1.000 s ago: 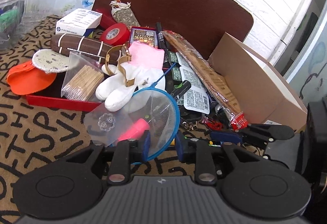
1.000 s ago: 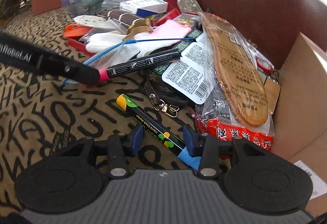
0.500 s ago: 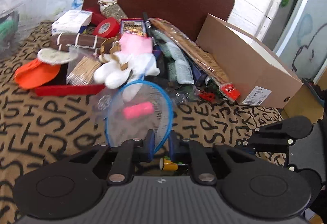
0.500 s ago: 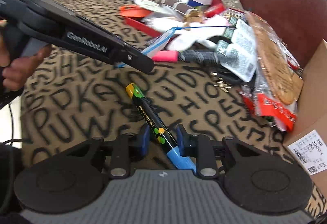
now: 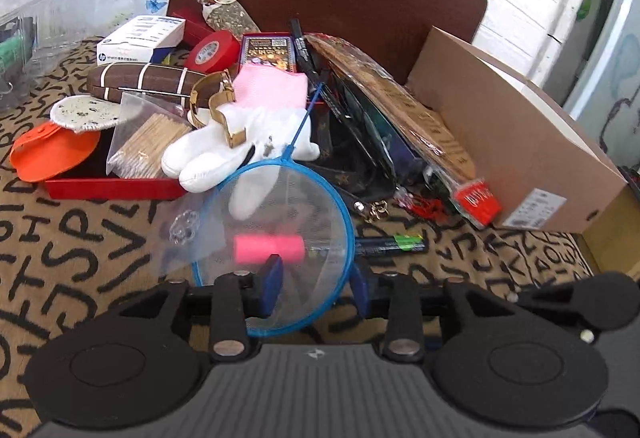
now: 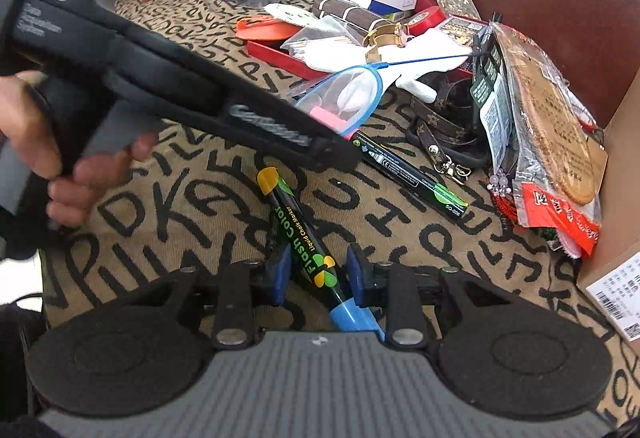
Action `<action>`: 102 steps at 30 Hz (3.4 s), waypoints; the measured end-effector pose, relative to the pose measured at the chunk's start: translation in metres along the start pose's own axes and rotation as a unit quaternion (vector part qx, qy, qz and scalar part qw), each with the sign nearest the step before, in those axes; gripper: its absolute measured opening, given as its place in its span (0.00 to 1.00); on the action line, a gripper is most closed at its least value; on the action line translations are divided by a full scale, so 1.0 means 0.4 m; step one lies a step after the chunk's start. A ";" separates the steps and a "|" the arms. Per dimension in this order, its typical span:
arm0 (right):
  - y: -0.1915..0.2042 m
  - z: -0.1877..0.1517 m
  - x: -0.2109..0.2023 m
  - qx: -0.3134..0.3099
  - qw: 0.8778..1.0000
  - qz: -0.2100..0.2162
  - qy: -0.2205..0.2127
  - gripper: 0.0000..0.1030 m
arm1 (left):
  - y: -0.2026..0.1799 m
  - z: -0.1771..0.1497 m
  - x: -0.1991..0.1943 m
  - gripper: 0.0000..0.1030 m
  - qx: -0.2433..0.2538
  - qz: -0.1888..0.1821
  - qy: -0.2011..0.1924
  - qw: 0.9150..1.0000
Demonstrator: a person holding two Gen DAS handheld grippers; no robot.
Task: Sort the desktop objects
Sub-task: 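Grasp the blue-rimmed mesh net with the left gripper while the right grasps the yellow-capped chalk marker, then carry the net and chalk marker into the white box while both grippers open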
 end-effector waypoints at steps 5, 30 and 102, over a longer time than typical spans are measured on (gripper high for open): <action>0.012 -0.006 -0.012 -0.017 1.000 0.007 0.002 0.28 | 0.009 -0.002 -0.015 0.23 -0.006 -0.013 0.006 1.000; -0.021 0.014 -0.117 0.042 0.997 0.017 -0.063 0.13 | -0.040 0.115 -0.189 0.01 -0.029 -0.061 -0.078 0.995; -0.947 -0.099 -0.261 0.219 0.938 -0.267 -0.022 0.13 | -0.666 0.370 0.337 0.01 0.074 -0.152 0.007 0.986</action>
Point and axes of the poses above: each gripper's, at about its wrist camera, not at the fingertips, and x roughly the way its jaws point, y to its left, z to its top, the point moved 9 cm from there along x, roughly the way its jaws point
